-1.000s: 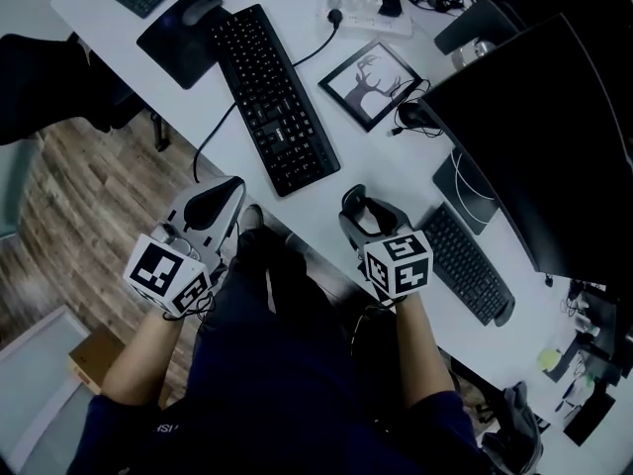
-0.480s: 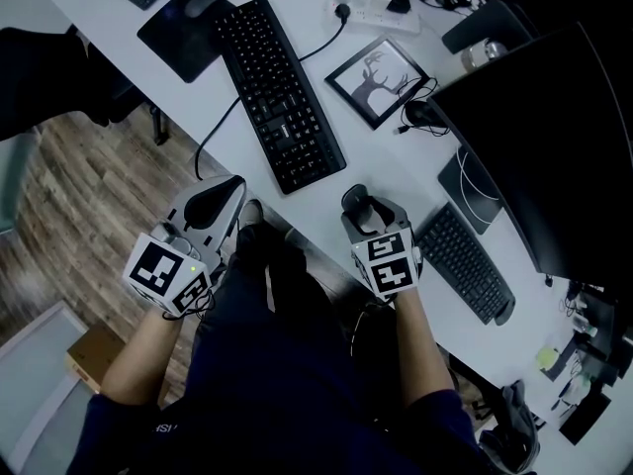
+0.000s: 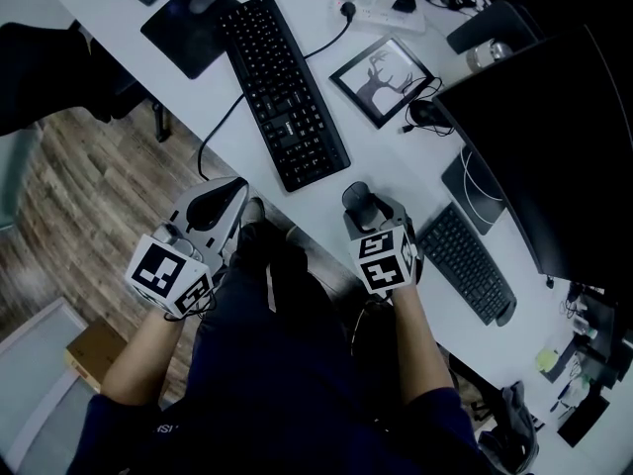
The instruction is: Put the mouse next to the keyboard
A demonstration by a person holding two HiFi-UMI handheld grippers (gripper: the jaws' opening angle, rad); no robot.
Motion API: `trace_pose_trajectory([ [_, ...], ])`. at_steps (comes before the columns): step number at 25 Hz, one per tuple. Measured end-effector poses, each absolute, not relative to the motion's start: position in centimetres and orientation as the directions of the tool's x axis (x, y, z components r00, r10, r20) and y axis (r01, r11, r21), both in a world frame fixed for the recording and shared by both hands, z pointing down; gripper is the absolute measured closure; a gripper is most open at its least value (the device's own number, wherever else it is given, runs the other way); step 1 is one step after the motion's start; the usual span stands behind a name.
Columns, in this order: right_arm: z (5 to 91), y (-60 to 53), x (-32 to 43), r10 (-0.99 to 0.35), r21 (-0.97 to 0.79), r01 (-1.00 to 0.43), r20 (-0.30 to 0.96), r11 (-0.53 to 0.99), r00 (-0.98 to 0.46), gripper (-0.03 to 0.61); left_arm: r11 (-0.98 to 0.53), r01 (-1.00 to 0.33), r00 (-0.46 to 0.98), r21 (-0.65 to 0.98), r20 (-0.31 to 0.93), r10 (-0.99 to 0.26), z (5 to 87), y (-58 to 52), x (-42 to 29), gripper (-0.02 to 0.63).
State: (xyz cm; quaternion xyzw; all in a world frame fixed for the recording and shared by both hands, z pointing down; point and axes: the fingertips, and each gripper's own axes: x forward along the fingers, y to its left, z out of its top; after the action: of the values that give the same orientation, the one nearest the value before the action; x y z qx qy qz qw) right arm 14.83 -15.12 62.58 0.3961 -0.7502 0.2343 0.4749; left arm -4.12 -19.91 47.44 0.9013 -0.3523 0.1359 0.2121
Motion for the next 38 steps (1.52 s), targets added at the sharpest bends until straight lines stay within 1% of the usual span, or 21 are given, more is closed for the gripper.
trace_pose_trajectory([
  [7, 62.9, -15.4, 14.4, -0.374, 0.089, -0.778, 0.906, 0.622, -0.195, 0.337, -0.662, -0.693, 0.714, 0.287, 0.398, -0.575, 47.5, -19.8, -4.0, 0.575],
  [17, 63.6, -15.9, 14.1, -0.363, 0.125, -0.741, 0.917, 0.66, -0.169, 0.339, -0.657, -0.699, 0.708, 0.282, 0.404, -0.58, 47.6, -19.9, -4.0, 0.575],
  [25, 64.1, -16.1, 14.2, -0.368, 0.182, -0.705, 0.922, 0.685, -0.12, 0.342, -0.65, -0.705, 0.702, 0.282, 0.404, -0.586, 47.8, -20.1, -4.2, 0.575],
  [38, 64.7, -16.3, 13.8, -0.349, 0.188, -0.674, 0.931, 0.714, -0.109, 0.342, -0.648, -0.707, 0.699, 0.283, 0.412, -0.584, 48.0, -20.5, -4.1, 0.575],
])
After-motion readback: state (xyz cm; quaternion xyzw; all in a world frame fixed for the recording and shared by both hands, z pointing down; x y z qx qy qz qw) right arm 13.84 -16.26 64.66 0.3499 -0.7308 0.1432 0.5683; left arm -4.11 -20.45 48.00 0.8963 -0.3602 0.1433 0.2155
